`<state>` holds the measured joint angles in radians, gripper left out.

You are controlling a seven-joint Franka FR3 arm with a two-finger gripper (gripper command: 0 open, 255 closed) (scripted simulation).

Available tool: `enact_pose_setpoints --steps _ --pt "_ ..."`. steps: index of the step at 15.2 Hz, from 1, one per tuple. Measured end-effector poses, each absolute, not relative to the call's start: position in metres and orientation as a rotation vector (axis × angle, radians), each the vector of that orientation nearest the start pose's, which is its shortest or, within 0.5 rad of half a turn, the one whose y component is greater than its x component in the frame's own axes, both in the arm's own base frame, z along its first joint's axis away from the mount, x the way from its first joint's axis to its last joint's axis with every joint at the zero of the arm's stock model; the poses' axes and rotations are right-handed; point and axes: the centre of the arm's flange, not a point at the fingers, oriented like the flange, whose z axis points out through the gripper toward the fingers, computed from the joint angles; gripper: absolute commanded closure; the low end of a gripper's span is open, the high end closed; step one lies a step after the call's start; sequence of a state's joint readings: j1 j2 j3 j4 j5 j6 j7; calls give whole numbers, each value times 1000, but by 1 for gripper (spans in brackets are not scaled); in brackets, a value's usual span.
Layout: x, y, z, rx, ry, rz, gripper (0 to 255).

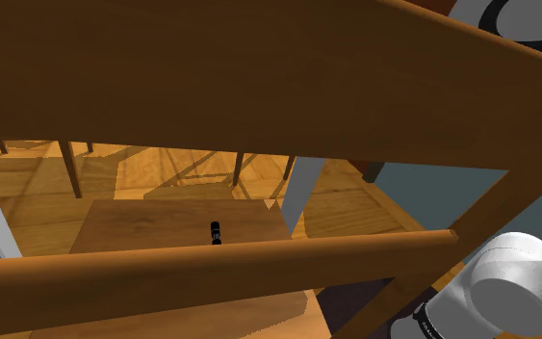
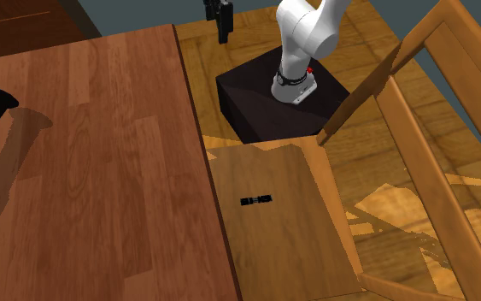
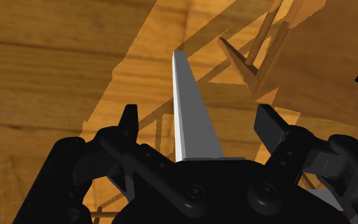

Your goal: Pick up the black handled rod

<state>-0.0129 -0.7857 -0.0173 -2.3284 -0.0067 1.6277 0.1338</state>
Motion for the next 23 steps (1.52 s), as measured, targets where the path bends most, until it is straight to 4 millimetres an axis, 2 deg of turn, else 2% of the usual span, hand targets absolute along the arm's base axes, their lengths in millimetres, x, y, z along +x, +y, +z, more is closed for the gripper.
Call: enact_pose_setpoints --steps 1,3,13,23 --pt "313 -12 609 -3119 249 -132 0" --pt "311 1 600 -3120 262 -141 0" --pt "321 117 536 -3121 374 -212 0" --pt "345 234 474 -3116 491 -287 0"
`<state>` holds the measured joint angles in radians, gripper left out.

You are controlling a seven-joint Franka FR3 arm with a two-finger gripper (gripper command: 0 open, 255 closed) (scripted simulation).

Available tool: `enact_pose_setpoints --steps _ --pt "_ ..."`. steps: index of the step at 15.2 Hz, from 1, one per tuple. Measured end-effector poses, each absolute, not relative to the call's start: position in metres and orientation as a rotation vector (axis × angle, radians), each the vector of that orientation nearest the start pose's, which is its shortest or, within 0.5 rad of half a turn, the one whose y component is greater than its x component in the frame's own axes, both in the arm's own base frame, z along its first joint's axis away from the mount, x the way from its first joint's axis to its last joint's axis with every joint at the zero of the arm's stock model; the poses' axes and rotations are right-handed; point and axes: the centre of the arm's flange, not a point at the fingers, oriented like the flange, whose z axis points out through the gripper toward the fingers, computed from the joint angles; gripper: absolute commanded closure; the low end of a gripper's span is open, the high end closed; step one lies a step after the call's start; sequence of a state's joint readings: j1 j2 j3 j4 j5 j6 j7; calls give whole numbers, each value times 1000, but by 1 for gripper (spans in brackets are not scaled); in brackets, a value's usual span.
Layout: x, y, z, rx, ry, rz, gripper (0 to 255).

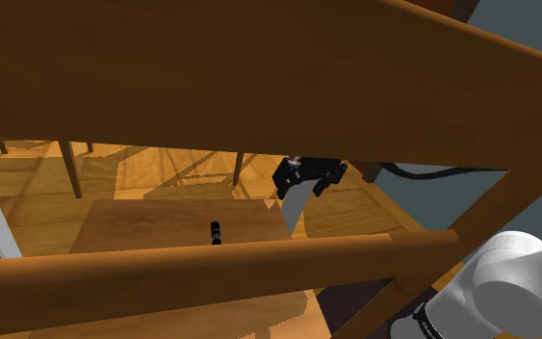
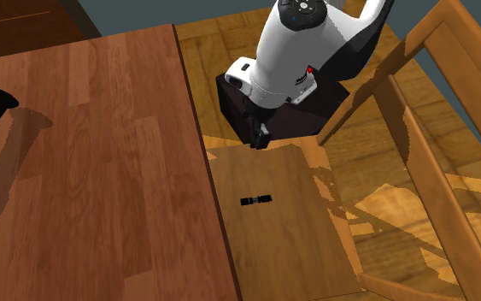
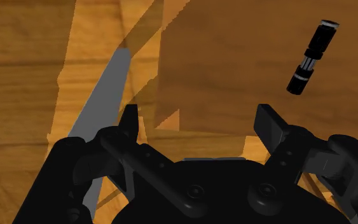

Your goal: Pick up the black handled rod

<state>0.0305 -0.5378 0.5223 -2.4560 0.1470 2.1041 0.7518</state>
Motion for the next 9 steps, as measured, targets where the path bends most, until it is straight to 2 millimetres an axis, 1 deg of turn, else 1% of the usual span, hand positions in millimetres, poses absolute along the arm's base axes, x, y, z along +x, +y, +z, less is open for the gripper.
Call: enact_pose_setpoints --steps 5,9 --pt "360 294 439 -3111 548 -324 0" --pt "373 335 413 -3108 594 -352 0"
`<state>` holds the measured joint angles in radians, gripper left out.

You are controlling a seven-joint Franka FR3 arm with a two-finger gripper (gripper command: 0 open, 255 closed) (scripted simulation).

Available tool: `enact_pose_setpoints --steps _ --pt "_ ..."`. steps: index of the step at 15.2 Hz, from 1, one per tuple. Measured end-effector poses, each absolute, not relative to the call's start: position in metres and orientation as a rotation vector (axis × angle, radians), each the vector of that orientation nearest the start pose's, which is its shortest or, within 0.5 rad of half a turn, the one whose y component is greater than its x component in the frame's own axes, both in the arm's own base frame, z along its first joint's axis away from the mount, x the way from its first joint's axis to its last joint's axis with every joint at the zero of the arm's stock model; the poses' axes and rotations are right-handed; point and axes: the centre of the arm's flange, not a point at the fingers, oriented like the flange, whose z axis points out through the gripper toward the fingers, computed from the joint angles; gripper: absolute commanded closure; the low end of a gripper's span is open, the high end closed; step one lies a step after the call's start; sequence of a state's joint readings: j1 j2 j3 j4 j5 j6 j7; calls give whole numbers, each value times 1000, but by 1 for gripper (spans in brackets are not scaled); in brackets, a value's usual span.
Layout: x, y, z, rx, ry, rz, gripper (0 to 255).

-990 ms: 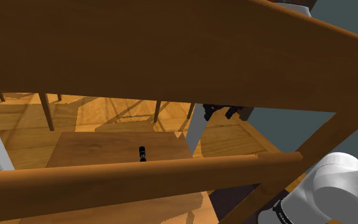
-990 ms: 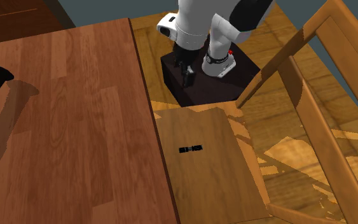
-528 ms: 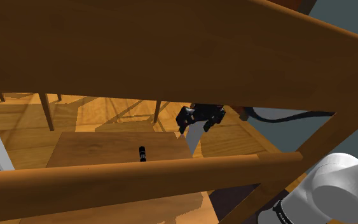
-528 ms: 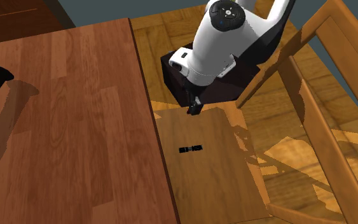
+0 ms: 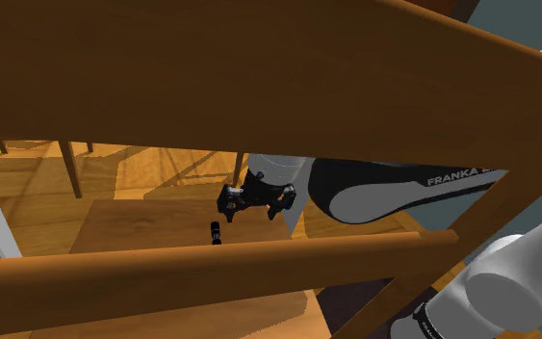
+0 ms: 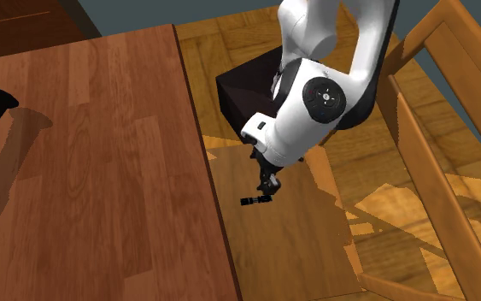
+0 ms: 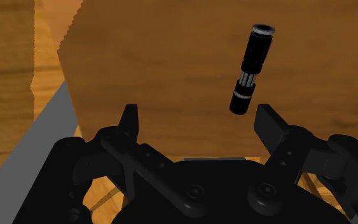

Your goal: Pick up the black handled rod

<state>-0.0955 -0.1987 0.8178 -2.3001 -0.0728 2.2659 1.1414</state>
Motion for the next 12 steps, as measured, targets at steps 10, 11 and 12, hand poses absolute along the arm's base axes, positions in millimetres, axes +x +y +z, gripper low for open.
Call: enact_pose_setpoints --steps 10,11,12 --pt "392 397 356 -3095 662 -394 0" --pt "391 397 350 -3095 663 -395 0" --pt "393 396 344 -3094 663 -395 0"
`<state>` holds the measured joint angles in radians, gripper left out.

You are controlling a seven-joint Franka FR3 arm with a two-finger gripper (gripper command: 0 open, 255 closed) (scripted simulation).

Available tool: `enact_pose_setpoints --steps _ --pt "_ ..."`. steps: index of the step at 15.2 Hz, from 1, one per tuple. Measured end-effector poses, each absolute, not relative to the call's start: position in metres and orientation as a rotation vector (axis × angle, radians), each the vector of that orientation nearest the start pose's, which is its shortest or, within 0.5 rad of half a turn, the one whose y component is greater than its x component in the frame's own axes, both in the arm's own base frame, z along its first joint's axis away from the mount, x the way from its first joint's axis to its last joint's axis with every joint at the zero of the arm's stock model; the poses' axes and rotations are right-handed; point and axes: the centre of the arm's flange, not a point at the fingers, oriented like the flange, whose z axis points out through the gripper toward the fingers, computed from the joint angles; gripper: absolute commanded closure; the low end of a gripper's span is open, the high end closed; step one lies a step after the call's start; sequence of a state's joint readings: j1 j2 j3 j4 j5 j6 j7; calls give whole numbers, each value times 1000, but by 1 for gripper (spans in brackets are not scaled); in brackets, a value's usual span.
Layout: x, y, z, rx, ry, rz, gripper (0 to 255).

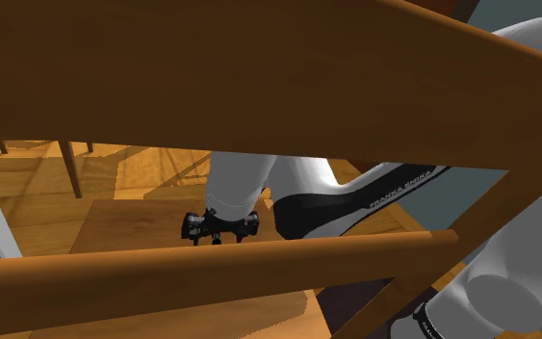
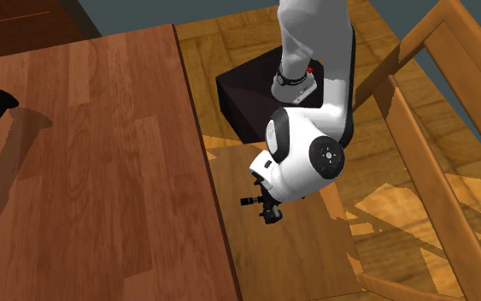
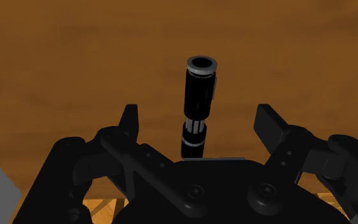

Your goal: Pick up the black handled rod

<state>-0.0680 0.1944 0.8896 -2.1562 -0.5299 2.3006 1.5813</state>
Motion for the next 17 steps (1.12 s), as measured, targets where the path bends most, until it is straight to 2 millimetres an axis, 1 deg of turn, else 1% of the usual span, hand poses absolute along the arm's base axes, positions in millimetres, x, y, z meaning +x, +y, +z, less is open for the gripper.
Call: enact_pose_setpoints --steps 1,2,12,14,17 --pt "394 397 341 -3095 663 -395 0" --pt "394 397 339 -3095 663 -395 255" --pt "395 398 340 -3090 664 -405 255" --pt "394 397 344 -3093 663 -398 255" --pt "394 398 358 -3094 663 -397 255"
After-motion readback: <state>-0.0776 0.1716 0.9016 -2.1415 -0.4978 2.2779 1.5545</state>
